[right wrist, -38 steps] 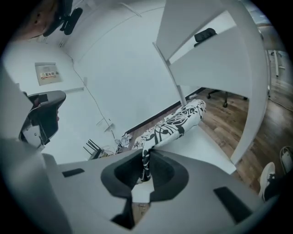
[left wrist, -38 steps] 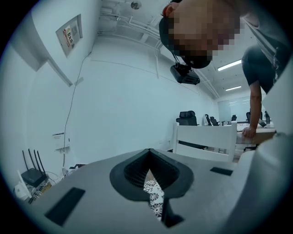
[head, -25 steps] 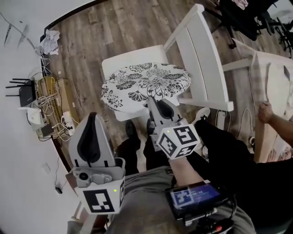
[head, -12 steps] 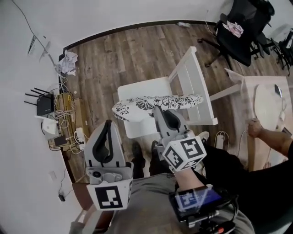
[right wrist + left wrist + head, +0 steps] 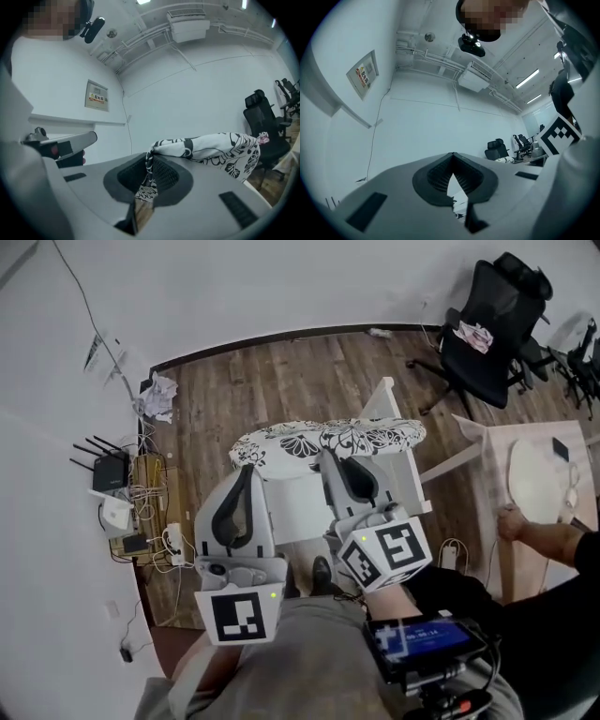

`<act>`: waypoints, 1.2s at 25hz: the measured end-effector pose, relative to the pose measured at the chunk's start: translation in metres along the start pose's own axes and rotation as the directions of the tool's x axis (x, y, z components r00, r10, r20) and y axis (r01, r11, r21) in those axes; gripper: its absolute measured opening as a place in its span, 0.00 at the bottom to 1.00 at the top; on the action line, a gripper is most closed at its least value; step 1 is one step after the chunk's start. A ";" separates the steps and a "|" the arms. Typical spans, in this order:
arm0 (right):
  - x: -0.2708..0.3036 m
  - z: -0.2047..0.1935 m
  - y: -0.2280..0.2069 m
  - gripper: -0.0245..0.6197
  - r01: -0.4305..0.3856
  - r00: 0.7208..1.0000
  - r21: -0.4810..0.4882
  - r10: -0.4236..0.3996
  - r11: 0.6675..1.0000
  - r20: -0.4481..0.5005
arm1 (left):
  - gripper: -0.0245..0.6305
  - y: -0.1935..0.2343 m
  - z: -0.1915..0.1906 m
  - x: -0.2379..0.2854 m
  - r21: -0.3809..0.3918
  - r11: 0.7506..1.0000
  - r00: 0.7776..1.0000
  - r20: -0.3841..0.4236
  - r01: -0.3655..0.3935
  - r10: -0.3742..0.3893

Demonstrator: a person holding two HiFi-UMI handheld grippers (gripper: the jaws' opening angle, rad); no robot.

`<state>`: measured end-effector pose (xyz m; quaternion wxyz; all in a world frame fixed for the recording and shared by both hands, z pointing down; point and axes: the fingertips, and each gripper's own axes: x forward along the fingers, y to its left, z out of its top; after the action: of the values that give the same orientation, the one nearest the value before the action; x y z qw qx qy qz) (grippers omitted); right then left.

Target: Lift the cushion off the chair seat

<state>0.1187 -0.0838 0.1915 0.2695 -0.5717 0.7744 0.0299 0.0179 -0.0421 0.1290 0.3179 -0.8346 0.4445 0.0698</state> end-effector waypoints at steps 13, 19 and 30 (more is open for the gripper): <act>-0.009 0.049 0.019 0.09 -0.018 0.996 -0.119 0.029 0.993 0.087 | 0.05 -0.006 0.031 0.010 0.022 0.999 0.999 0.041 -0.025 0.024; -0.003 0.062 0.029 0.09 0.001 0.993 -0.188 0.022 0.982 0.119 | 0.05 0.003 0.037 0.015 0.006 1.000 0.998 0.062 -0.029 0.028; -0.009 0.075 0.037 0.09 0.027 0.988 -0.257 0.014 0.966 0.156 | 0.05 0.005 0.038 0.019 0.002 0.999 0.997 0.068 -0.032 0.032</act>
<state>0.1157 -0.0368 0.1215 0.2528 -0.6003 0.7384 0.1746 0.0317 -0.0346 0.0896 0.3329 -0.8240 0.4470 0.1023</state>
